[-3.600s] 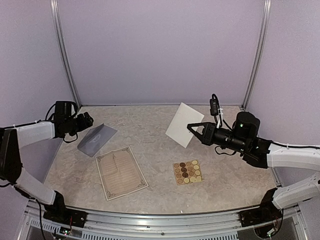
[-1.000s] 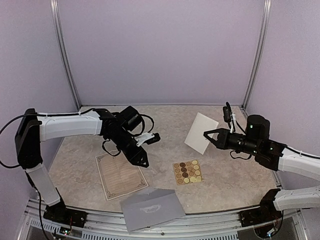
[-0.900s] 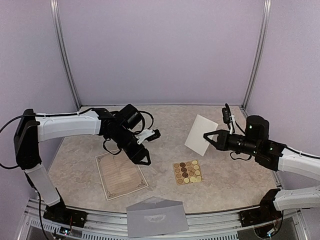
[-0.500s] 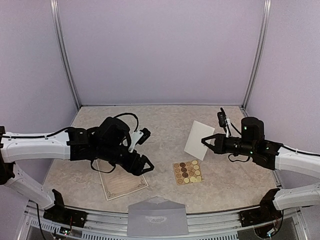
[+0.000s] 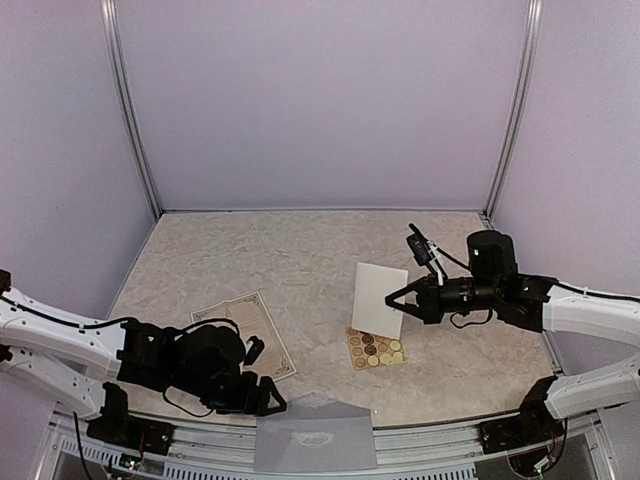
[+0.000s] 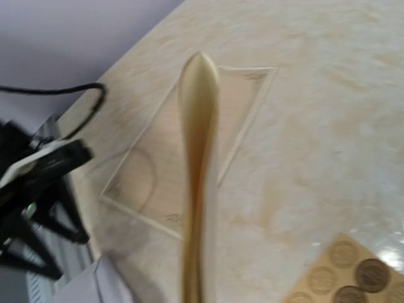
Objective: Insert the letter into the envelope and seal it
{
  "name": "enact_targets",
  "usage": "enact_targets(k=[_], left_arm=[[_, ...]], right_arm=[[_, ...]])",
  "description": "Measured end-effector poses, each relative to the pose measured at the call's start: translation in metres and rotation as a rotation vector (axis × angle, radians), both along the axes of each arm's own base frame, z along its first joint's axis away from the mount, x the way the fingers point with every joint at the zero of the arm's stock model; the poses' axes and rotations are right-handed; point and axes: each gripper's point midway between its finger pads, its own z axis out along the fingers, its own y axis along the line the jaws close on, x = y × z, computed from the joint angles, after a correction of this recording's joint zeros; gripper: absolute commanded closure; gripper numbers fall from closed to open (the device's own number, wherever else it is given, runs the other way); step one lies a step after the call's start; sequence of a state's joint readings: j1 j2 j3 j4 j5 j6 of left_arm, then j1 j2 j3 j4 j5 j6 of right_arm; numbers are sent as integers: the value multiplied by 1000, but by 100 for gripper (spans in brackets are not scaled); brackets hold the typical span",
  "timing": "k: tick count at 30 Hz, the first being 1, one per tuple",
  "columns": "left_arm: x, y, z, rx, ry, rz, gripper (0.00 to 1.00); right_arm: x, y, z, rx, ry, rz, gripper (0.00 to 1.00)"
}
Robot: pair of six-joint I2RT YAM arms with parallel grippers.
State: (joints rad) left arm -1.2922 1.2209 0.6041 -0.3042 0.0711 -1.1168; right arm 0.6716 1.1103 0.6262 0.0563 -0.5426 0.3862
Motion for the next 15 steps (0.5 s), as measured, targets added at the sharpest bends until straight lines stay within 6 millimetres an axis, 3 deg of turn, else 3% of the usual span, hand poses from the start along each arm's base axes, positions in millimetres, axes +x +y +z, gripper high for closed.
enact_targets(k=[6, 15], left_arm=[[-15, 19, -16, -3, 108, 98, 30], [-45, 35, -40, -39, 276, 183, 38]], right_arm=[[-15, 8, -2, 1, -5, 65, 100], [-18, 10, -3, 9, -3, 66, 100]])
